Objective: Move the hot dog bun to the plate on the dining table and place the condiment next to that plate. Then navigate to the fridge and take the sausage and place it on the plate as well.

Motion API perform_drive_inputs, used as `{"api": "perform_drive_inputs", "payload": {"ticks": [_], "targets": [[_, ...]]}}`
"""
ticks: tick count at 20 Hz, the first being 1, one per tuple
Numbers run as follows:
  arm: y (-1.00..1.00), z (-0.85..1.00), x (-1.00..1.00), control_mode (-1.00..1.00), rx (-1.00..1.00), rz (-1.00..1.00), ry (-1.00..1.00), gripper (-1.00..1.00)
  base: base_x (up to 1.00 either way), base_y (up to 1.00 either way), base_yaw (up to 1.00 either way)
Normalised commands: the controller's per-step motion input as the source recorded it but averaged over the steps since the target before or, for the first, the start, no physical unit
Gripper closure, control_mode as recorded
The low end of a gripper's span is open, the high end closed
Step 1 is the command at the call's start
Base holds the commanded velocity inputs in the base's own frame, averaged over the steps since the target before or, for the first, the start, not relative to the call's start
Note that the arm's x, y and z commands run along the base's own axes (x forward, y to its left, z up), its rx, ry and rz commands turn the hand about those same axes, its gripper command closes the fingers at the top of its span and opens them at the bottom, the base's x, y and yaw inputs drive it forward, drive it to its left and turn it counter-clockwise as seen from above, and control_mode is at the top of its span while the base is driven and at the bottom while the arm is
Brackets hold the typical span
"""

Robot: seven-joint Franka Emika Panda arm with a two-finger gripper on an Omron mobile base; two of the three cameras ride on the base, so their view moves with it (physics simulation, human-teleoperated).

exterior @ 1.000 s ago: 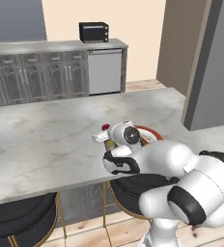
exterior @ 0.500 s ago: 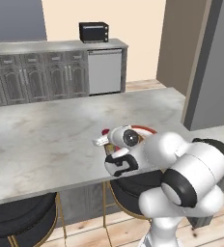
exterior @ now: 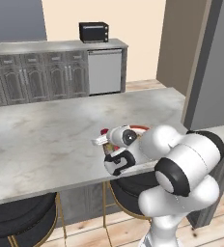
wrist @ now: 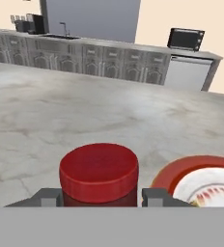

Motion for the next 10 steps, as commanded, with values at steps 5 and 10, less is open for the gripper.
{"api": "perform_drive_inputs", "payload": {"ticks": [5, 10], "targets": [[0.07, -0.03, 0.28, -1.0, 0.01, 0.01, -0.01, 1.0, 0.0, 0.0, 0.0], [0.04, -0.19, 0.26, -1.0, 0.01, 0.0, 0.0, 1.0, 0.0, 0.0, 0.0]]}}
